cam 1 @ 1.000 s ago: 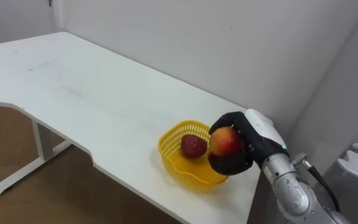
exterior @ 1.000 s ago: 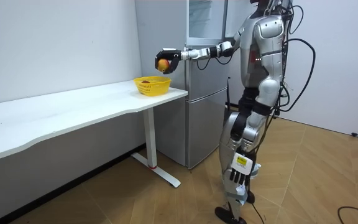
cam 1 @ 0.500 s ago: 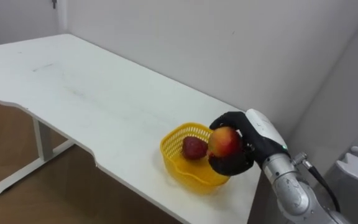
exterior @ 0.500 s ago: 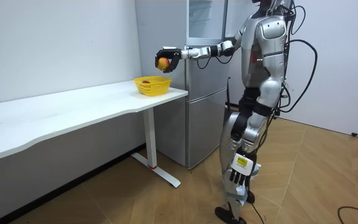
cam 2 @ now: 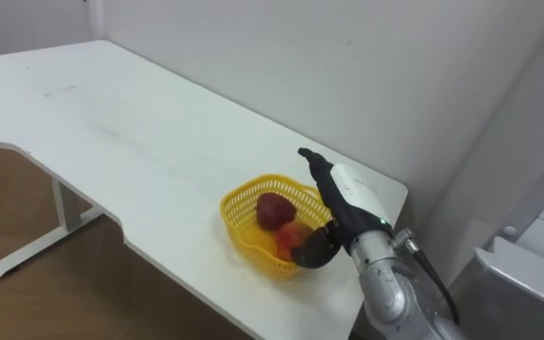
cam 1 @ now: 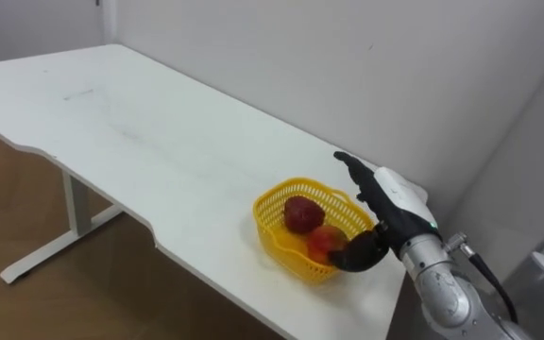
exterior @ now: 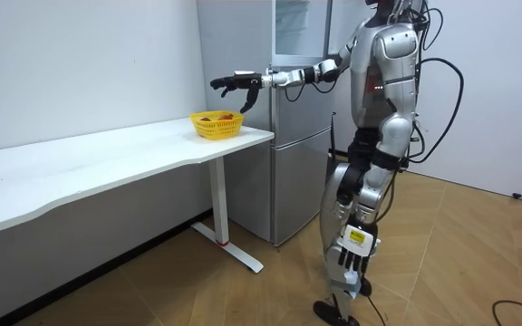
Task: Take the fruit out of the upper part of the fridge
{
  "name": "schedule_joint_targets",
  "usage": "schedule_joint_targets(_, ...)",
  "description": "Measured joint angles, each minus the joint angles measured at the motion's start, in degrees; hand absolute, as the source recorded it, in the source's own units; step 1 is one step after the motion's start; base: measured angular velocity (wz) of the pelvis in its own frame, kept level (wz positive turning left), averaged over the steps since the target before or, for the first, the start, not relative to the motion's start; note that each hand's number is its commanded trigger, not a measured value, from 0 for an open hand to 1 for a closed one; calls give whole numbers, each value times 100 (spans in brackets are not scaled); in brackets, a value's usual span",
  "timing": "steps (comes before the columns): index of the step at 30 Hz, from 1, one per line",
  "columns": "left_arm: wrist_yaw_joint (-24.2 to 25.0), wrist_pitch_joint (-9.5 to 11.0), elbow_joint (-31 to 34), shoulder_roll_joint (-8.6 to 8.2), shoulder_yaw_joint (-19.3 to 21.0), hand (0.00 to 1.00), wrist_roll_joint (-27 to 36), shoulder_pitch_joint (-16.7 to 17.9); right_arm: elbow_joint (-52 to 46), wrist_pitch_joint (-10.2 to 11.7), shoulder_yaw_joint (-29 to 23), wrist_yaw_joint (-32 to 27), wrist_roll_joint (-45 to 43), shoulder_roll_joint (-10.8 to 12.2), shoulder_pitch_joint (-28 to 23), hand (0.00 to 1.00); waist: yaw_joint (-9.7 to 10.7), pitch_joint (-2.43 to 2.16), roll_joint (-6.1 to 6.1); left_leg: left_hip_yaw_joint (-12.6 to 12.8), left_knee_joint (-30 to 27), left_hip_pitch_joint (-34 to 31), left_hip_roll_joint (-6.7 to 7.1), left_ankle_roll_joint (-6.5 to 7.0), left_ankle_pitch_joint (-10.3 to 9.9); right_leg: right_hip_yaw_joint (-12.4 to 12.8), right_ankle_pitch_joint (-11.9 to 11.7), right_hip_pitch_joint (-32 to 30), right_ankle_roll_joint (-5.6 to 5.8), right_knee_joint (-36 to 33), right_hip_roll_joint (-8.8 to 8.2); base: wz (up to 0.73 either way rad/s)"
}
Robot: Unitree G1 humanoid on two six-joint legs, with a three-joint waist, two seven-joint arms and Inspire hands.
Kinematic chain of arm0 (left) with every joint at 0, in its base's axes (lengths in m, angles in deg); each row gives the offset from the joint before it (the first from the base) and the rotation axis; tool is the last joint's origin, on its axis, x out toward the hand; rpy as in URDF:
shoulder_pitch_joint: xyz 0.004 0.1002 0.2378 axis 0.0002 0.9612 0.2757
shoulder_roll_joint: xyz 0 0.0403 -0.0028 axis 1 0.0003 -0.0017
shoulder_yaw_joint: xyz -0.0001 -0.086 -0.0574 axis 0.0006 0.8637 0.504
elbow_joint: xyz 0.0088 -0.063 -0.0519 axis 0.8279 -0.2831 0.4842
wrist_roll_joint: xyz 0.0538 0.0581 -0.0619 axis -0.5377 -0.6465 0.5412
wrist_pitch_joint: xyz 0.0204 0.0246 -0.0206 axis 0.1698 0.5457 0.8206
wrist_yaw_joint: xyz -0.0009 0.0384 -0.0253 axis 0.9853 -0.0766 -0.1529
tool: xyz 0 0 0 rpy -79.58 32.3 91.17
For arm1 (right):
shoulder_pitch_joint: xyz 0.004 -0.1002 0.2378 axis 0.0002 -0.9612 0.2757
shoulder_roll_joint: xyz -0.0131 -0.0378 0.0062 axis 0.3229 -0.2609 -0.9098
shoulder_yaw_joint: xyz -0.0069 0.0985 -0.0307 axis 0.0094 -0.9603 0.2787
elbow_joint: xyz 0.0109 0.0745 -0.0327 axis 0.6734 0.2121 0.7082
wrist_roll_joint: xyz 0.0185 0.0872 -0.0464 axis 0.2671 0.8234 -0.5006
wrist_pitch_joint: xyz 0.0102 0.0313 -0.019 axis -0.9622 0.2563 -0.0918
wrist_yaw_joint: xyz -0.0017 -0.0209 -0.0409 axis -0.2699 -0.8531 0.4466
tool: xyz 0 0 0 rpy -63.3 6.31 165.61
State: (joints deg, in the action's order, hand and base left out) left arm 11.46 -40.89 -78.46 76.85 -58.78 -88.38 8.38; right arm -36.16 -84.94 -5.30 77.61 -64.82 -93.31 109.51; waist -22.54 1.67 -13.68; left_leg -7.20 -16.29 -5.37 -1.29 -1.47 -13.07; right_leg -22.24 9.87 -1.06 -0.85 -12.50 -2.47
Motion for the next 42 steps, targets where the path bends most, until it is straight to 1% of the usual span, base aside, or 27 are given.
schedule_joint_targets(5, -78, 42, 5, 0, 0, 0, 1, -4, -1, 0, -2, 0, 32, 0, 0, 0, 27, 34, 45, 5, -3, 4, -1, 0, 0, 3, 0, 6, 0, 0, 1, 0)
schedule_joint_targets(11, -77, 32, 27, 1, -1, 0, -4, -11, 0, 0, -3, 0, 48, 0, 0, 0, 36, 47, 64, 15, -16, 8, -1, -1, -1, 10, 0, 12, 0, 0, 2, 0)
schedule_joint_targets(16, -78, 22, 39, 0, -4, 0, -4, -9, 0, 0, -3, 0, 47, 0, 0, 0, 37, 47, 80, 15, -35, 8, -1, -1, -1, 7, 0, 18, 0, 0, 5, 0)
schedule_joint_targets(21, -84, -18, 48, -2, -2, 0, -6, 33, -15, 1, -32, 0, 39, -26, -1, 0, 70, 30, 112, 37, -33, 17, -1, -1, -1, 15, 0, 15, 0, -1, 3, -1)
schedule_joint_targets(24, -84, -38, 131, -2, 1, 0, 1, 119, -295, 2, -72, -39, 88, -29, -1, 0, 180, 10, 140, 44, -26, 16, -2, -1, -1, 24, 0, 8, 0, -1, 2, 0)
schedule_joint_targets(25, -83, -38, 156, -3, -10, 0, 0, 135, -413, 41, -79, -84, 216, -30, -2, 0, 234, -3, 163, 44, -38, 35, -2, -1, -1, 25, 0, 19, -1, 0, 2, 0)
schedule_joint_targets(27, -93, -24, 256, -26, -19, 0, -7, 227, -686, 43, -107, -132, 319, -27, -23, 0, 304, -10, 216, 61, -43, 101, -2, 0, 0, 61, 0, 62, 0, 0, 1, -2)
schedule_joint_targets(29, -129, 56, 335, -68, -6, 0, -11, 355, -1164, 100, -139, -198, 430, -27, -35, 0, 406, -19, 324, 84, -17, 188, -2, 1, -1, 103, -1, 138, 1, 1, 2, -6)
schedule_joint_targets(30, -131, 70, 380, -70, -2, 0, -12, 396, -1296, 112, -180, -201, 459, -27, -48, 0, 435, -30, 345, 85, -4, 202, -3, 1, -1, 108, 0, 148, 1, 1, 3, 0)
schedule_joint_targets(31, -138, 84, 503, -79, 13, 0, -11, 481, -1568, 156, -282, -225, 459, -28, -70, 0, 522, -63, 392, 85, 7, 218, -4, 1, 0, 111, -1, 148, 1, 2, 4, -4)
schedule_joint_targets(32, -158, 85, 559, -122, 71, 0, -11, 512, -1939, 172, -461, -258, 469, -27, -181, 0, 537, -76, 442, 110, 13, 267, -4, 2, 0, 150, -1, 163, 1, 3, 6, -6)
schedule_joint_targets(33, -175, 86, 571, -151, 98, 0, -1, 528, -2113, 204, -542, -287, 476, -25, -250, 0, 536, -73, 482, 123, 19, 307, -5, 2, 0, 156, -1, 193, 1, 6, 6, -8)
schedule_joint_targets(34, -196, 88, 574, -211, 159, 0, 4, 566, -2419, 286, -672, -323, 548, -25, -392, 0, 556, -93, 557, 148, 38, 385, -5, 3, 0, 159, -2, 261, 4, 13, 2, -10)
schedule_joint_targets(35, -216, 94, 560, -252, 166, 0, 10, 607, -2614, 350, -704, -377, 675, -24, -456, 0, 587, -93, 633, 179, 90, 487, -9, 4, 1, 165, -1, 340, 7, 18, 2, -10)
schedule_joint_targets(36, -228, 95, 555, -265, 165, 0, 15, 623, -2692, 368, -717, -401, 686, -20, -483, 0, 626, -99, 653, 196, 112, 517, -12, 4, 1, 174, 1, 368, 10, 19, 3, -12)
schedule_joint_targets(37, -238, 107, 540, -276, 164, 0, 31, 646, -2872, 392, -761, -438, 685, -1, -574, 0, 687, -89, 708, 226, 169, 589, -22, 4, 0, 197, 2, 407, 11, 27, 8, -21)
schedule_joint_targets(38, -249, 117, 526, -307, 173, 0, 34, 661, -3088, 400, -841, -446, 672, 22, -744, 0, 686, -109, 735, 321, 204, 653, -44, 4, 0, 292, 1, 406, 10, 24, 27, -28)
schedule_joint_targets(39, -250, 121, 525, -326, 174, 0, 28, 655, -3203, 408, -891, -448, 665, 42, -838, 0, 676, -112, 746, 376, 203, 697, -57, 3, 0, 349, 0, 407, 8, 13, 37, -40)
schedule_joint_targets(40, -247, 143, 520, -357, 179, 0, 24, 675, -3452, 426, -960, -471, 649, 74, -1043, 0, 712, -118, 782, 461, 189, 708, -81, 3, -4, 413, -2, 406, 4, -16, 49, -32)
schedule_joint_targets(41, -247, 198, 493, -397, 180, 0, 12, 702, -3686, 486, -1014, -484, 626, 76, -1247, 0, 821, -131, 807, 503, 196, 710, -92, 2, -20, 461, -7, 399, -3, -18, 59, -24)
schedule_joint_targets(42, -247, 215, 484, -419, 180, 0, 12, 712, -3809, 507, -1042, -483, 601, 76, -1346, 0, 866, -131, 826, 525, 200, 714, -95, 3, -20, 487, -10, 395, -8, -18, 60, -17)
